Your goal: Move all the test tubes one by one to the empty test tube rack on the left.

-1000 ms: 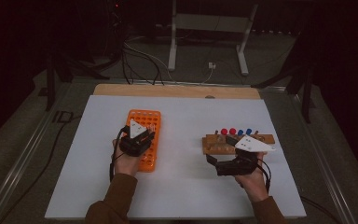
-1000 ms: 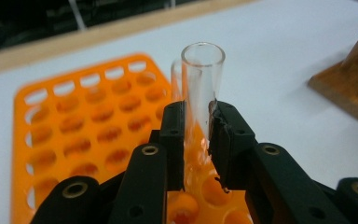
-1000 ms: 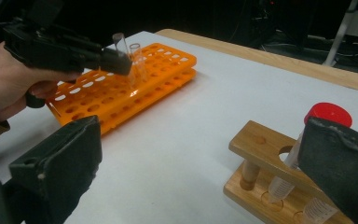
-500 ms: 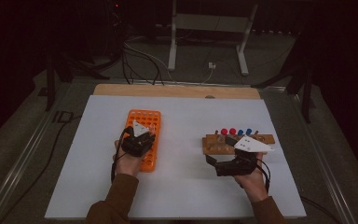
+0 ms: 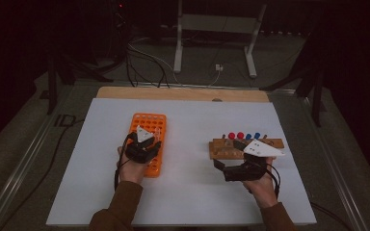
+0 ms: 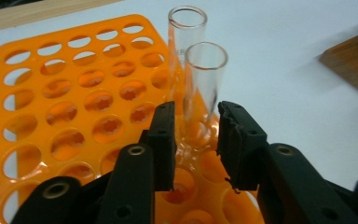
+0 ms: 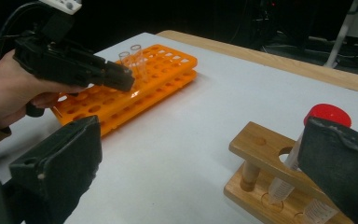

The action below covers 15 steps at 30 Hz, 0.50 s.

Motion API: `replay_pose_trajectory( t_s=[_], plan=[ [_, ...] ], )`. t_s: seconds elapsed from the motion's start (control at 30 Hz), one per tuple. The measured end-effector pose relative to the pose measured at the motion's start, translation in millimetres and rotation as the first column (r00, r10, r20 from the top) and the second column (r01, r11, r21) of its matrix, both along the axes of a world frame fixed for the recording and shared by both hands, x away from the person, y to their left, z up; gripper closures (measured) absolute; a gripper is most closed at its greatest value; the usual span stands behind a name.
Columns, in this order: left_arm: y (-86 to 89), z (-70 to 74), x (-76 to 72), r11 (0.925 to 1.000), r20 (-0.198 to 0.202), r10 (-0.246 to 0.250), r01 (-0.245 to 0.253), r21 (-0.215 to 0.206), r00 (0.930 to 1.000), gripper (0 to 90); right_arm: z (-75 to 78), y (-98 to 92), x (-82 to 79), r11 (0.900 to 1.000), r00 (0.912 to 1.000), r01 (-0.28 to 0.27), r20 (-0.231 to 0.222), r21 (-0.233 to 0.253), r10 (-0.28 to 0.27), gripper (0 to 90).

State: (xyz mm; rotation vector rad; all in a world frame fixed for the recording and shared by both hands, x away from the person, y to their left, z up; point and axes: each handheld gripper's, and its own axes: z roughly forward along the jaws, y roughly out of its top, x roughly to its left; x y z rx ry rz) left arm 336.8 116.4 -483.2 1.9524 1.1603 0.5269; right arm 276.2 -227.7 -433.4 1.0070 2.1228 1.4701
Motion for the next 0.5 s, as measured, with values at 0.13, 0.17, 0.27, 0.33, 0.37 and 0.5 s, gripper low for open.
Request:
replay_pose_trajectory(
  t_s=[0.13,0.17,0.27,0.33,0.37,0.5],
  plan=[
    [1.9,5.5,-6.4,0.9995,0.03,-0.001,0.002,-0.031,0.9995,58.3,-0.1,0.6,-0.2,1.0,1.0,0.0,0.0,-0.002,0.0,0.0],
    [2.5,7.2,-7.9,0.9993,0.036,-0.004,0.005,-0.038,0.9993,56.6,0.0,0.8,-0.2,1.0,1.0,0.0,0.001,-0.003,0.0,0.0],
    [3.7,11.8,-13.5,0.998,0.055,-0.005,0.009,-0.062,0.9985,52.5,0.3,1.0,-0.4,1.0,1.0,0.001,0.0,-0.005,-0.001,0.0],
    [4.3,14.2,-17.7,0.9956,0.062,0.0,0.006,-0.094,0.9981,48.3,0.5,0.7,-0.3,1.0,1.0,0.002,0.001,-0.003,-0.002,0.0],
    [4.5,16.0,-20.4,0.9947,0.069,0.005,0.003,-0.102,0.9976,45.9,0.6,0.6,-0.3,1.0,1.0,0.002,0.001,-0.003,-0.002,0.0],
    [4.3,20.4,-26.8,0.9941,0.093,0.009,0.001,-0.108,0.9957,32.6,1.4,0.1,-0.4,1.0,1.0,0.002,0.008,-0.002,-0.002,0.0]
  ],
)
